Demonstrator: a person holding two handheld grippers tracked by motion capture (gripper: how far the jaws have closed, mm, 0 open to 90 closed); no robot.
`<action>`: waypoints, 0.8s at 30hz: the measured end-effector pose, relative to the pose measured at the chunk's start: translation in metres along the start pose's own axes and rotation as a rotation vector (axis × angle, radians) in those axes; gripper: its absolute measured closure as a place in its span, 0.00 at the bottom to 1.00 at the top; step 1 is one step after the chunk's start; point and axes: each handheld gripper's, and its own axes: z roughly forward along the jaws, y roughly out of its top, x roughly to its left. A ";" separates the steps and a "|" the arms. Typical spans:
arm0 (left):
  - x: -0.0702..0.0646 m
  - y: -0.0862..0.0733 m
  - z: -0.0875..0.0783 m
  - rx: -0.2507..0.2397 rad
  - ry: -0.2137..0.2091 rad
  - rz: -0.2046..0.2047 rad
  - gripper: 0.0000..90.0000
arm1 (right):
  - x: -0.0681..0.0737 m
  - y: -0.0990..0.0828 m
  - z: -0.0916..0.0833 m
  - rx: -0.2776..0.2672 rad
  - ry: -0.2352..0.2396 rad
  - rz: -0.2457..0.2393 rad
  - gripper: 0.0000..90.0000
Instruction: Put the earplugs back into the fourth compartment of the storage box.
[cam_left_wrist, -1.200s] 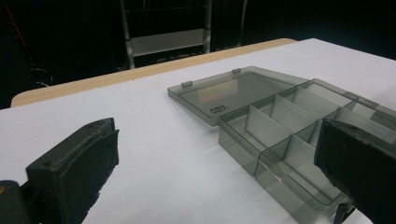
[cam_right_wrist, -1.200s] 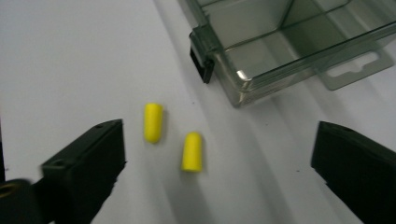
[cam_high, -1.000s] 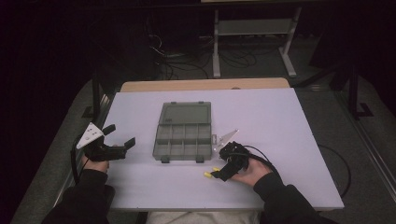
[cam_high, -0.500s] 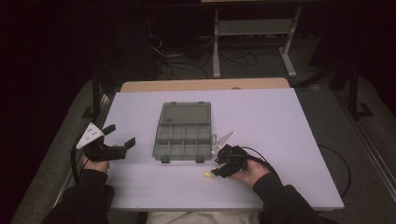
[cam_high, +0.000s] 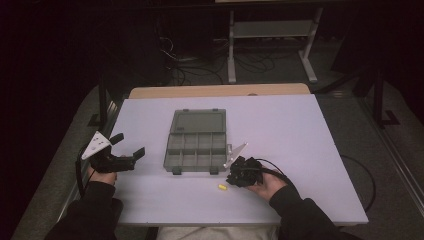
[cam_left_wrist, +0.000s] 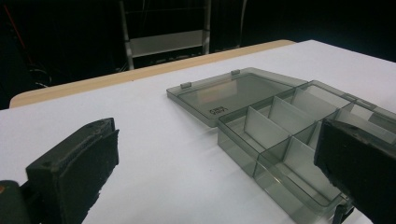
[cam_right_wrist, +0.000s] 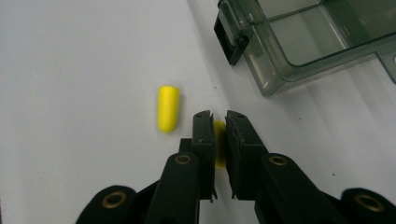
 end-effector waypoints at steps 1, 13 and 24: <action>0.000 0.000 0.000 0.000 0.000 0.000 0.00 | 0.000 0.001 -0.002 -0.007 0.002 0.001 0.90; 0.000 0.000 -0.001 -0.008 0.006 0.002 0.00 | 0.000 0.012 -0.025 -0.056 0.012 0.001 0.90; 0.000 0.000 -0.001 -0.004 0.005 0.004 0.00 | -0.005 0.027 -0.046 -0.094 -0.003 0.000 0.90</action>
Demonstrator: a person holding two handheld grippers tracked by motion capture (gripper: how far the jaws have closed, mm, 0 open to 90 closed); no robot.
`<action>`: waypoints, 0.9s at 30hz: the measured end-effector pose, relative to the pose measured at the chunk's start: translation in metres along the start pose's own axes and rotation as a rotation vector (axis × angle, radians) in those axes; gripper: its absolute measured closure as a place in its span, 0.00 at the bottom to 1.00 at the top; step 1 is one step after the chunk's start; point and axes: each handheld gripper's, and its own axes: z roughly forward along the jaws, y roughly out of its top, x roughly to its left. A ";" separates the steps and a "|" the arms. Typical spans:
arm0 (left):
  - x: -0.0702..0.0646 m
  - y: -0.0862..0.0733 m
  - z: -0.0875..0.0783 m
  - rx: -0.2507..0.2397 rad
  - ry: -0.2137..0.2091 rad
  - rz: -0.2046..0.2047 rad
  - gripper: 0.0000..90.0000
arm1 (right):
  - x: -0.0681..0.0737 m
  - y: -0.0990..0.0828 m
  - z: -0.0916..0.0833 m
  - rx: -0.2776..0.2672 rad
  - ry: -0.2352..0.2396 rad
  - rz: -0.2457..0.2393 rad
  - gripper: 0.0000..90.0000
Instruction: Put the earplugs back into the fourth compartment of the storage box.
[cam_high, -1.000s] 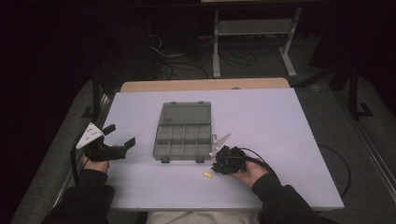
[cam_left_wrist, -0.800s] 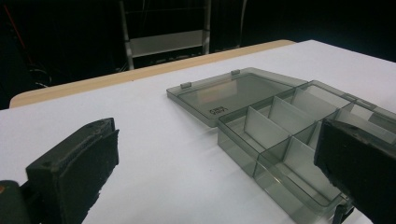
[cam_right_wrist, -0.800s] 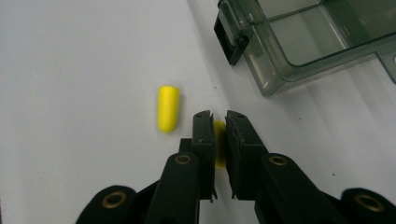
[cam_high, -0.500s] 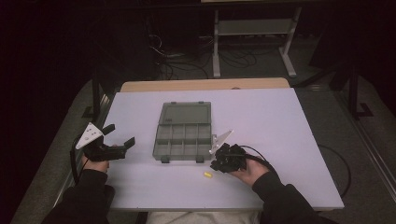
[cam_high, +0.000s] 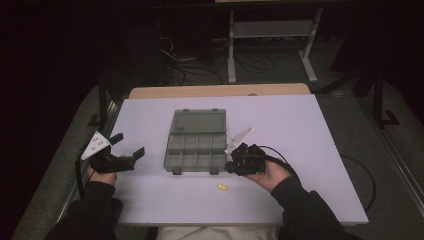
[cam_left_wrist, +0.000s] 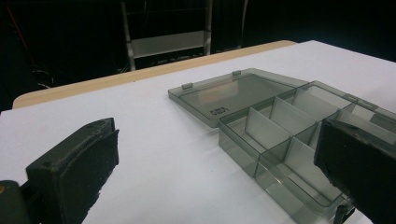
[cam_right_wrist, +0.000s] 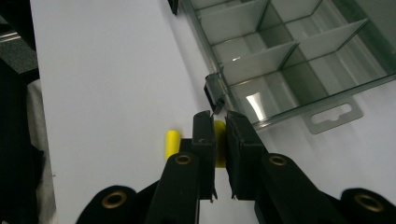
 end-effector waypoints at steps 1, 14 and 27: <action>0.000 0.000 0.000 0.000 0.000 0.000 0.00 | 0.000 0.000 0.000 0.000 0.000 0.000 0.90; 0.000 0.000 0.000 0.001 -0.002 -0.002 0.00 | -0.016 0.022 -0.014 -0.026 -0.023 -0.004 0.90; 0.000 0.000 0.000 0.001 -0.002 -0.002 0.00 | -0.033 0.042 -0.013 -0.022 -0.032 0.005 0.90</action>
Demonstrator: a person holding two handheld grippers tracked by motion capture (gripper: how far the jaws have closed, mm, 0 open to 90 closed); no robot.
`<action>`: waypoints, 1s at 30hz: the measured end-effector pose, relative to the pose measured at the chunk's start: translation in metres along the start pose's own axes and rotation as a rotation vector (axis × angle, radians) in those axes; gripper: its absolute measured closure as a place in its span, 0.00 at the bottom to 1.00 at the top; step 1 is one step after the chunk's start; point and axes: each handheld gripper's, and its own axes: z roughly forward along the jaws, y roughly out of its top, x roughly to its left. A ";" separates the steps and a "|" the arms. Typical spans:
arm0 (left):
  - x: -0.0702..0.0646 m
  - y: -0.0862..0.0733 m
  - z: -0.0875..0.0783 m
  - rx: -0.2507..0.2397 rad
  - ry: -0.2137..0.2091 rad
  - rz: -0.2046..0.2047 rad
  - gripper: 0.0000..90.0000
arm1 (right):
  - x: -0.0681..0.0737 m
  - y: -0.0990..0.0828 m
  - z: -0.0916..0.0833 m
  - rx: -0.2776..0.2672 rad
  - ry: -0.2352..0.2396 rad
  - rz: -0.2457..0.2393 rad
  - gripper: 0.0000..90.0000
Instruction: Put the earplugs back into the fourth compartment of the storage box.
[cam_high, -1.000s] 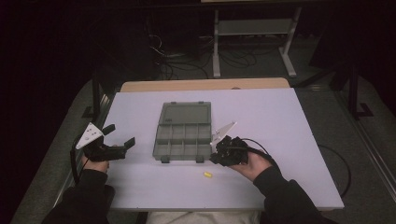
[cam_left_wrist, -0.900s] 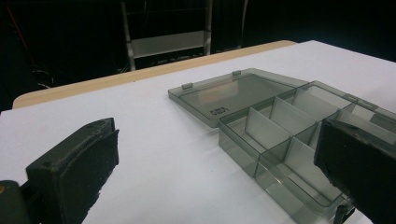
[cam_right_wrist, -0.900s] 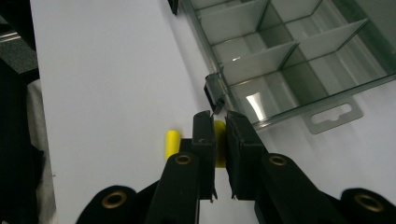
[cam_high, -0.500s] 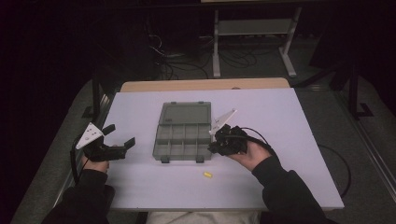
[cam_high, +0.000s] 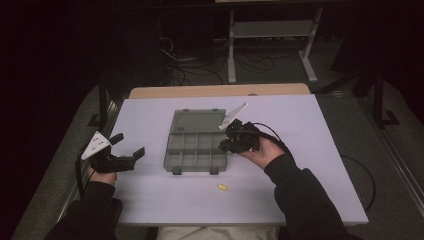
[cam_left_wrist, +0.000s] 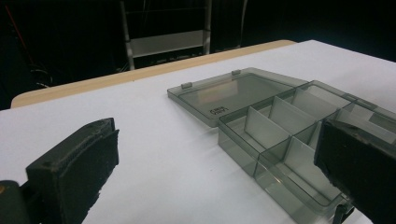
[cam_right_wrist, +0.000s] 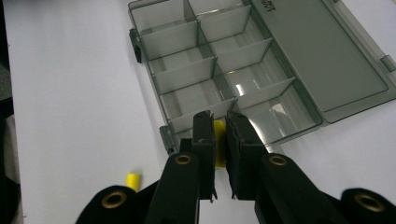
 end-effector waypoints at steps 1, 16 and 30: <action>0.000 0.000 0.000 0.000 0.000 0.001 0.00 | -0.001 0.001 0.000 0.002 -0.003 0.000 0.90; 0.000 0.000 0.000 -0.001 -0.002 -0.003 0.00 | -0.018 0.025 0.006 0.017 -0.020 0.002 0.90; 0.001 0.000 0.000 -0.002 -0.003 -0.006 0.00 | -0.039 0.027 0.033 0.024 -0.031 0.050 0.90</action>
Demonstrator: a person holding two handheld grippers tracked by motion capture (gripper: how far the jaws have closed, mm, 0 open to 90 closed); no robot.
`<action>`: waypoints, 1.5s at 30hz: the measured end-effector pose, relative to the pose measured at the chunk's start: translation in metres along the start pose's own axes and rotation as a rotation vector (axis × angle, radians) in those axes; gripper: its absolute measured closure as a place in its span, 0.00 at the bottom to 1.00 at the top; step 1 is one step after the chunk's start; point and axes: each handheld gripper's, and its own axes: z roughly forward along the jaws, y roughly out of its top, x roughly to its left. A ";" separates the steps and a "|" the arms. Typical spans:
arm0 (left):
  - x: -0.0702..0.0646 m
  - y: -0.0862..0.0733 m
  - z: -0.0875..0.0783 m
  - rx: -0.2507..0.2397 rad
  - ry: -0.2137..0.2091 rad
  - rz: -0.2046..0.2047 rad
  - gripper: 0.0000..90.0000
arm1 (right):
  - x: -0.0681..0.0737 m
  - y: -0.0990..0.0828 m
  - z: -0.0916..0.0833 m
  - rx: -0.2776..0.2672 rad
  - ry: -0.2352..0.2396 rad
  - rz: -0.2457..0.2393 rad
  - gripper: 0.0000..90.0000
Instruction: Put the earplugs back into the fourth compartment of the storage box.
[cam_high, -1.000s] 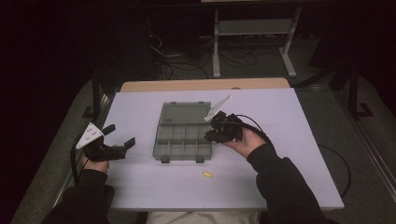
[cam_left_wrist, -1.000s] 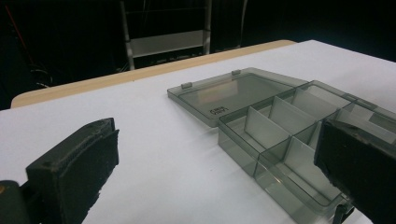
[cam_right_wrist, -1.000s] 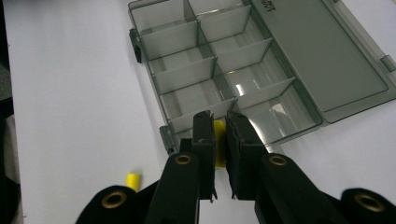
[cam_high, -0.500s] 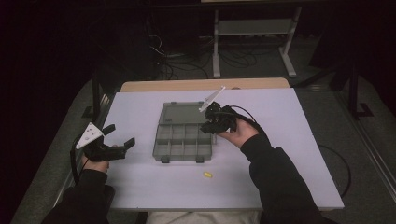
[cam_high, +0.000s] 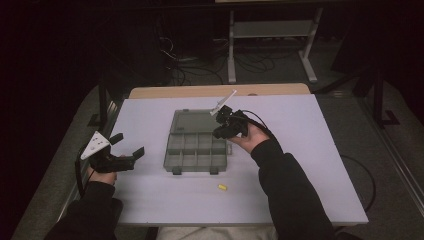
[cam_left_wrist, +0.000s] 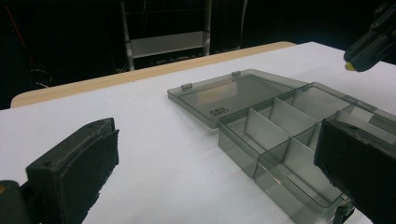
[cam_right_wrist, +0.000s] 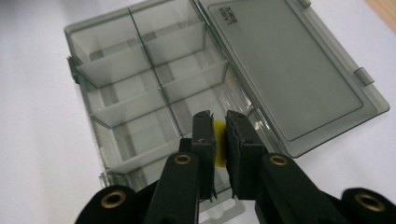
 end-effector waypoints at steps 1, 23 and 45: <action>0.000 0.000 0.000 -0.002 0.000 -0.002 0.00 | -0.001 0.000 0.002 0.005 -0.004 0.001 0.90; 0.000 0.000 0.000 -0.001 -0.003 0.000 0.00 | -0.013 -0.007 0.042 0.082 -0.005 0.035 0.90; 0.000 0.000 0.000 -0.001 -0.003 -0.002 0.00 | -0.006 -0.015 0.012 -0.010 -0.023 0.055 0.36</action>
